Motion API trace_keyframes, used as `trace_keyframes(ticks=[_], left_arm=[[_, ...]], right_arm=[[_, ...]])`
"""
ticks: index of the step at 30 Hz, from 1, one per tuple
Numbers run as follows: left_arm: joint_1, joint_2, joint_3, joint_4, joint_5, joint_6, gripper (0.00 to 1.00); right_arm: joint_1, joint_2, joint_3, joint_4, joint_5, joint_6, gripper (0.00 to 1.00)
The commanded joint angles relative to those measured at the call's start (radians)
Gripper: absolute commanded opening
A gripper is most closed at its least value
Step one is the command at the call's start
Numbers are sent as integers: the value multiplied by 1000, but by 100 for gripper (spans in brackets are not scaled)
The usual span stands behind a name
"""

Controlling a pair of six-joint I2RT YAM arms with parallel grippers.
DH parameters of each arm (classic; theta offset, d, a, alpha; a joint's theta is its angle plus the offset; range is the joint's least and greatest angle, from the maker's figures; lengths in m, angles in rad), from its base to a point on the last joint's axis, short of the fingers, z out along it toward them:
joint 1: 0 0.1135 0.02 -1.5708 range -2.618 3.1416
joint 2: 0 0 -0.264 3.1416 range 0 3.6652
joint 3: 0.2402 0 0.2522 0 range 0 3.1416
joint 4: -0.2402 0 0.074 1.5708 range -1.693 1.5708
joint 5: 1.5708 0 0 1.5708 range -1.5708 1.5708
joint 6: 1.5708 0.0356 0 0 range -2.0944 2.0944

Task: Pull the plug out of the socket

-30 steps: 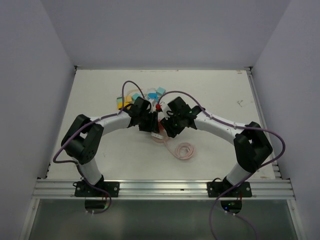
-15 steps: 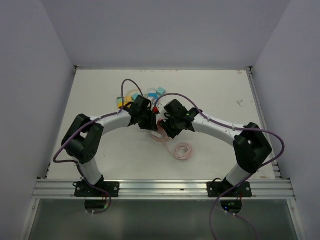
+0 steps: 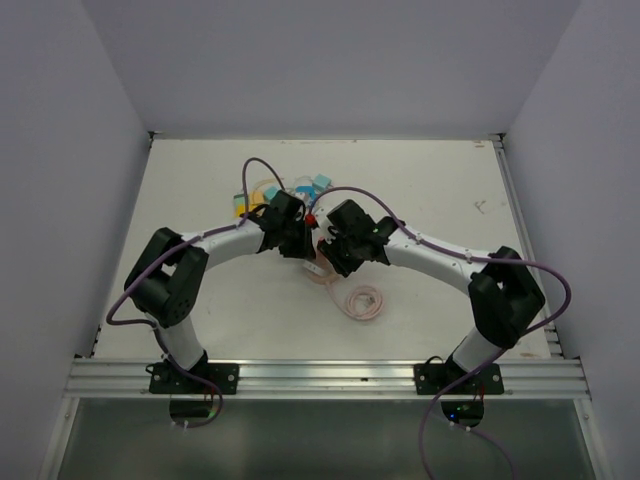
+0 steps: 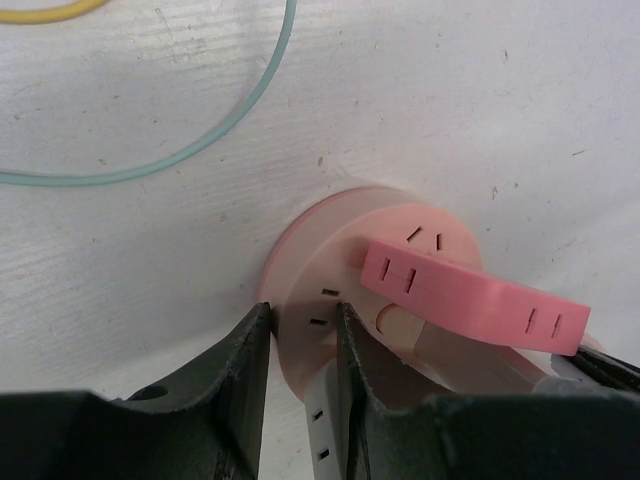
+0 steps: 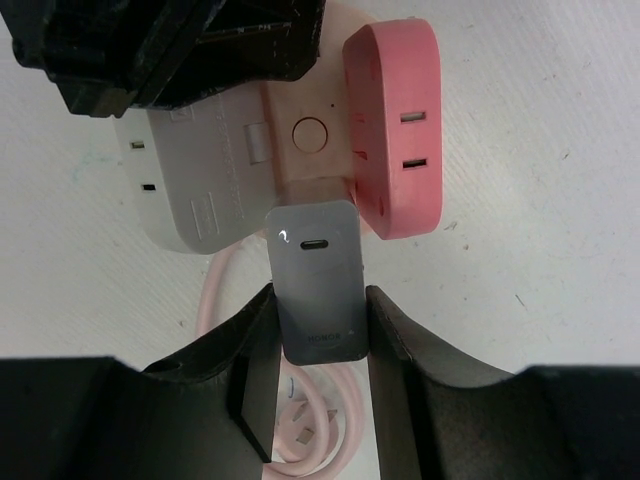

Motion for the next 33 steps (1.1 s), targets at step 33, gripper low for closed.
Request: trace_keyframes(ticks=[33], left_arm=[[-35, -11, -30, -164, -149, -20, 47]], right_arm=[[14, -213, -242, 310, 40, 125, 0]])
